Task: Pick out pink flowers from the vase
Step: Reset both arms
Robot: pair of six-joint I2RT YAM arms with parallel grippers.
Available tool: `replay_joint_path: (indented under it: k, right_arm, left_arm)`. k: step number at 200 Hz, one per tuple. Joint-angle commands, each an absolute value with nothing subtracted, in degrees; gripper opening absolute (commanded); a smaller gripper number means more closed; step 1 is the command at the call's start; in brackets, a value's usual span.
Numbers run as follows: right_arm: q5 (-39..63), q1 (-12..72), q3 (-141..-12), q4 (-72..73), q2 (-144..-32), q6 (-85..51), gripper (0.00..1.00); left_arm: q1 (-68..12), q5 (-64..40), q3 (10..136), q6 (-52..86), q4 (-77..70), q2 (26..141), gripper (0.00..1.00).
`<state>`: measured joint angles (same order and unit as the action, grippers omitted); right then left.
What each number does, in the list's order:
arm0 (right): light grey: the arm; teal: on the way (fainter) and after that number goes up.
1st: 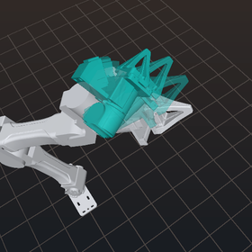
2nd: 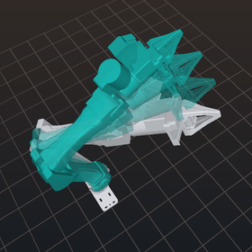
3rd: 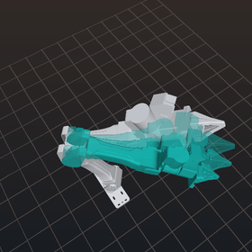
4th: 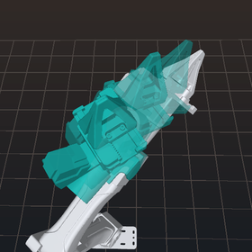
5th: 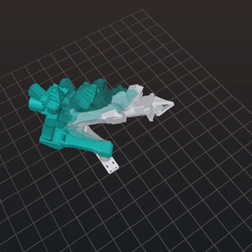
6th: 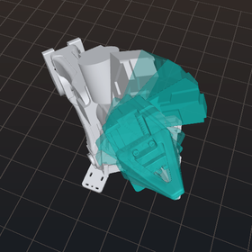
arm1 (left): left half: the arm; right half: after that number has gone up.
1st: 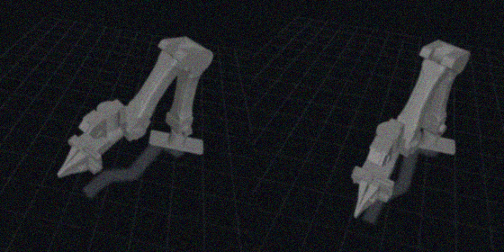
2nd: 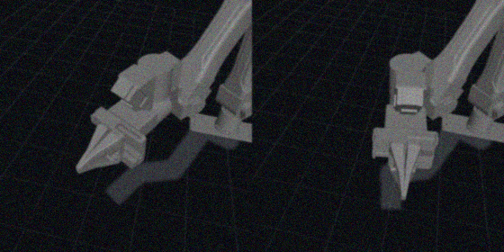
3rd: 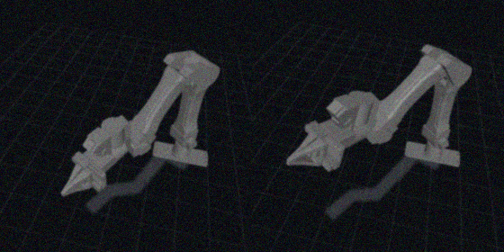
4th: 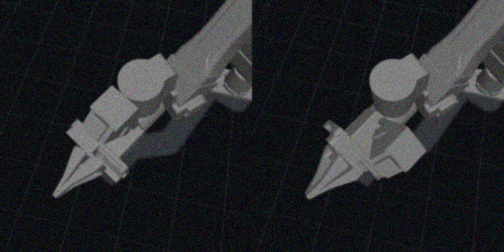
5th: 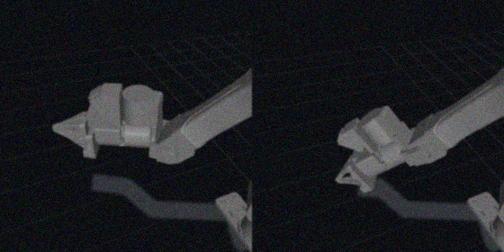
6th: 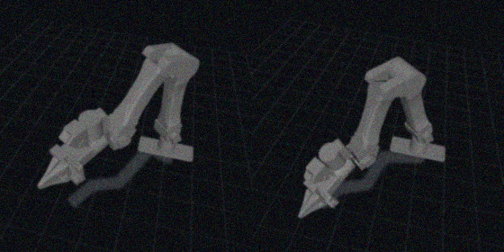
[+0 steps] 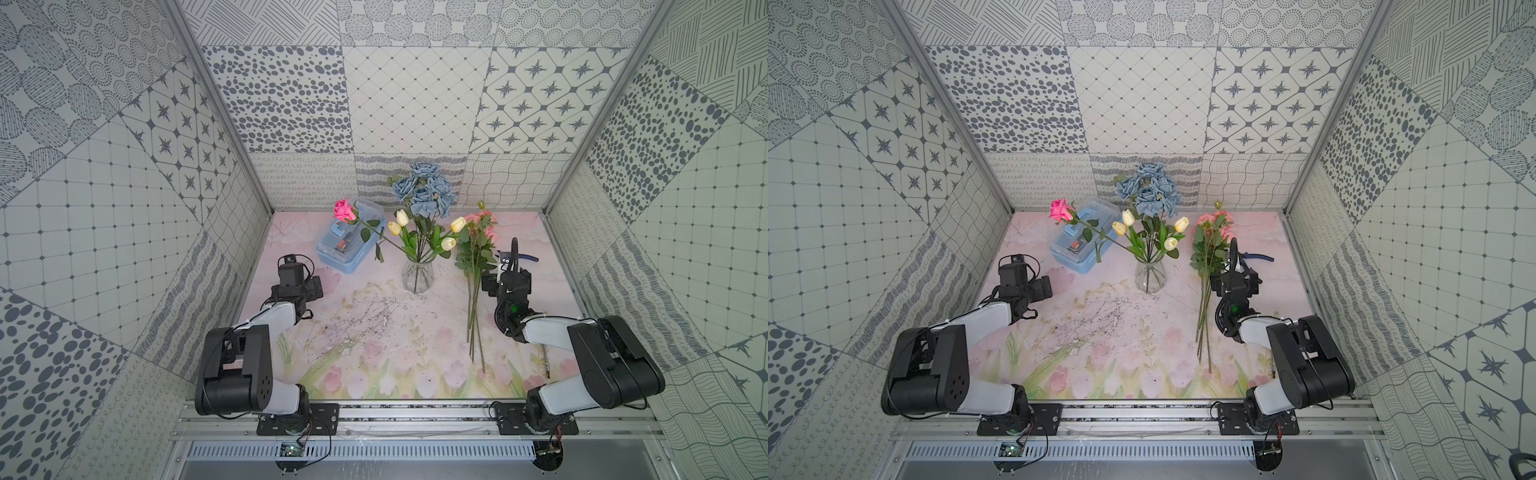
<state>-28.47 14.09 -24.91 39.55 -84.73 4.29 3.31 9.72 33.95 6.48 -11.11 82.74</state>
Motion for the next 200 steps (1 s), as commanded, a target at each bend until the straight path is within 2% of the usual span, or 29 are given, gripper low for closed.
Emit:
replay_joint_path:
  k: [1, 44, 63, 104, 157, 200]
  right_arm:
    - [-26.6, 13.3, -24.1, 46.4, -85.4, 3.5, 0.98]
    - [-25.3, 11.9, -23.7, 48.3, -86.7, 2.0, 0.98]
    - [-23.5, 10.1, -25.1, 44.7, -86.5, 0.0, 0.98]
    - [-20.7, 9.1, -22.9, 48.2, -86.1, -0.3, 0.98]
    - [-14.2, 7.8, -22.8, 48.1, -86.2, 0.4, 0.98]
    - [-4.8, 5.0, -21.2, 53.1, -89.3, 0.6, 0.98]
  left_arm:
    - [4.0, 4.1, 32.0, 4.0, -25.8, 83.4, 0.99]
    - [4.2, -1.6, 30.7, 3.6, -29.4, 83.3, 0.99]
    - [4.5, -2.2, 30.4, 4.2, -31.9, 85.0, 0.99]
    - [4.5, -1.0, 27.8, 4.8, -35.8, 85.1, 0.99]
    - [2.4, -3.0, 20.8, 1.2, -50.1, 86.6, 0.99]
    - [2.2, -6.5, 20.6, -0.5, -52.4, 88.8, 0.99]
